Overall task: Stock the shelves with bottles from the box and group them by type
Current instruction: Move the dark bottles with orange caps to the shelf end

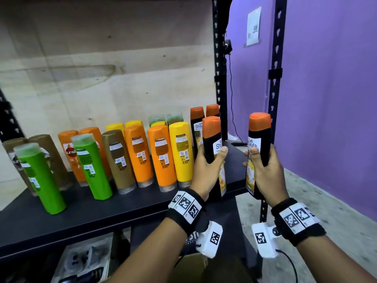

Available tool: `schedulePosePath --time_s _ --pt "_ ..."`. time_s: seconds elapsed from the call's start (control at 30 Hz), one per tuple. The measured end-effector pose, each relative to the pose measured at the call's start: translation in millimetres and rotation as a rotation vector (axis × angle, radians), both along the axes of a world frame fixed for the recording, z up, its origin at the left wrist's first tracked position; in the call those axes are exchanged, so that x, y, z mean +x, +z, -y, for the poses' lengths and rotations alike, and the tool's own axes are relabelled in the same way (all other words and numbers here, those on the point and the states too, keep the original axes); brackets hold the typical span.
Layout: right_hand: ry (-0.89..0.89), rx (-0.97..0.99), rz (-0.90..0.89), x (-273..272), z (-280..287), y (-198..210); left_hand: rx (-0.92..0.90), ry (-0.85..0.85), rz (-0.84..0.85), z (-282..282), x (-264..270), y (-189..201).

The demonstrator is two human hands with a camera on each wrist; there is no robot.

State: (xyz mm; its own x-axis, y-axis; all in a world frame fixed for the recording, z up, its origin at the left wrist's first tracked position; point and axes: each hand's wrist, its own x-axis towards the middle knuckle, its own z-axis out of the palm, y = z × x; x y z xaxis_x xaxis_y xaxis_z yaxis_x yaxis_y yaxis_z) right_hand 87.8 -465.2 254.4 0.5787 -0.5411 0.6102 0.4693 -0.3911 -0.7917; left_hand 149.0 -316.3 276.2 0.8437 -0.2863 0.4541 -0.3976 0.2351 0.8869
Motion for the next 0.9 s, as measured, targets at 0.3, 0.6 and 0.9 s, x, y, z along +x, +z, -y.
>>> schedulePosePath --time_s 0.3,0.6,0.9 --pt "0.068 -0.047 0.007 35.6 14.5 5.1 -0.024 0.045 0.028 18.7 35.2 0.5" --pt "0.098 -0.067 0.015 72.8 11.5 10.7 -0.026 0.099 0.018 29.4 61.1 -2.6" --pt "0.134 -0.048 0.005 96.0 7.7 -0.7 -0.073 0.085 0.016 34.0 71.4 -13.3"
